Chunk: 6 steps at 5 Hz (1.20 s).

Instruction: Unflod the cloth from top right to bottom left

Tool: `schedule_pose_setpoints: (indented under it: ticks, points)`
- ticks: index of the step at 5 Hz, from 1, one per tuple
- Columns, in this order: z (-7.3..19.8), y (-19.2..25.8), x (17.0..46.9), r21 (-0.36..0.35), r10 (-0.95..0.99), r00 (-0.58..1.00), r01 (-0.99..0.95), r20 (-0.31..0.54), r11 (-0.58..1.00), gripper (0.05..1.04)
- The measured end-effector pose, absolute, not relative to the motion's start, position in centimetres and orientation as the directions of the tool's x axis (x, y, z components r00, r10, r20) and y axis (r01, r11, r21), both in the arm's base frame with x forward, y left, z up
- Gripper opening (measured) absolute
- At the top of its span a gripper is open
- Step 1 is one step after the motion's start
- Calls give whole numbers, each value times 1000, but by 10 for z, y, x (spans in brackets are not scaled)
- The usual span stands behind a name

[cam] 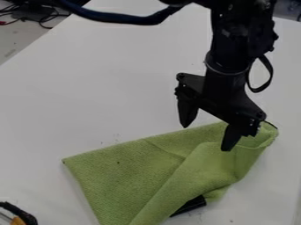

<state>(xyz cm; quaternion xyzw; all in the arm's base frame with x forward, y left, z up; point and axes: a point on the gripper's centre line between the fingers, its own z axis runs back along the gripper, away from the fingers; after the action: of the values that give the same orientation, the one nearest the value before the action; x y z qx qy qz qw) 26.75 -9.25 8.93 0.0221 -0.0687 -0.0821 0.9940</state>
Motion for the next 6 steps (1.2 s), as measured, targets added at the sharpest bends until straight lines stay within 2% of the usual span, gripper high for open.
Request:
schedule_pose_setpoints:
  ticks: [1,2,3,4,5,6]
  points:
    - [80,-92,264,55,-164,981,159,102,986,999]
    - [66,-90,255,25,-136,987,134,89,991,999]
    - [56,-102,234,69,-81,993,75,87,995,999]
    - [52,-100,228,84,-45,990,34,132,996,999]
    - [46,-95,236,58,-56,986,47,156,997,999]
    - [28,-84,239,42,-53,988,47,148,998,999]
